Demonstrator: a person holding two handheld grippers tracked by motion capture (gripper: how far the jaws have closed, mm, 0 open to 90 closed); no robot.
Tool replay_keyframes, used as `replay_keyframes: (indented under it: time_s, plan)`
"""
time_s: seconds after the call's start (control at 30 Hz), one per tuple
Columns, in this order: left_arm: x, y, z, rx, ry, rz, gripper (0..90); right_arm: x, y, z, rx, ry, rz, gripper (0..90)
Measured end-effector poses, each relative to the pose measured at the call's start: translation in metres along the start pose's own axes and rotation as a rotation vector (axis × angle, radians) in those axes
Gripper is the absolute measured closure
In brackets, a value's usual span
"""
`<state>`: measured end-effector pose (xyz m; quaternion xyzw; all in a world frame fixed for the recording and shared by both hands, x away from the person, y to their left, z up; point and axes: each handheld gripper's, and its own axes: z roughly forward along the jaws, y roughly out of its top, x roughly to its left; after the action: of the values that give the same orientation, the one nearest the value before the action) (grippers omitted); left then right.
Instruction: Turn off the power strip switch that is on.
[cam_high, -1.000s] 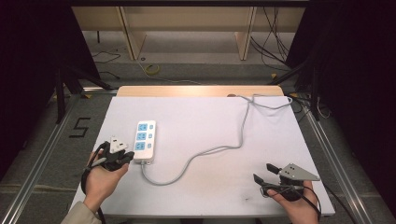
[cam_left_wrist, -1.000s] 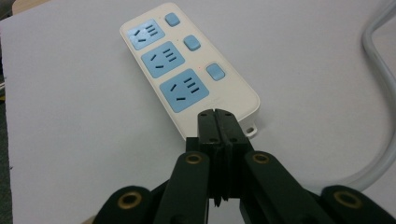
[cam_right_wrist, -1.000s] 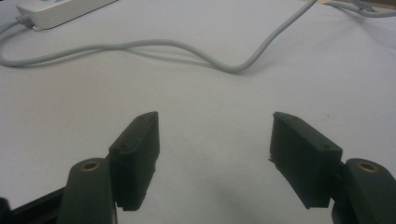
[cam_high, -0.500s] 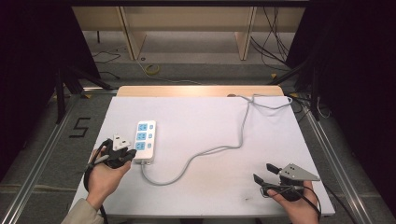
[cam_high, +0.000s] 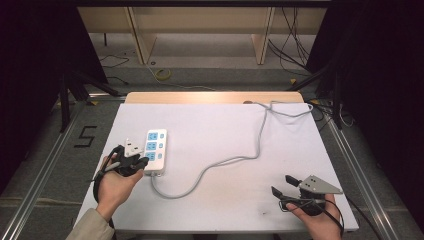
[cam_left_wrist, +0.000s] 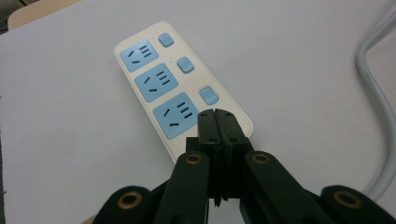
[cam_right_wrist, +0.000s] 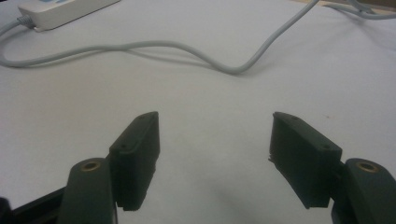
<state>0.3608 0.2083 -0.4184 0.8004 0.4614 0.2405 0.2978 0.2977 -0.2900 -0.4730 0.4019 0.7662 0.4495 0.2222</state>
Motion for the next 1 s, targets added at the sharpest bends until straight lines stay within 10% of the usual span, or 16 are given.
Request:
replay_keyframes:
  time_s: [1.0]
  plan:
    - [-0.001,0.015,0.015,0.021,-0.013,-0.012,89.3,0.0,0.0,0.0,0.001,0.001,0.001,33.7]
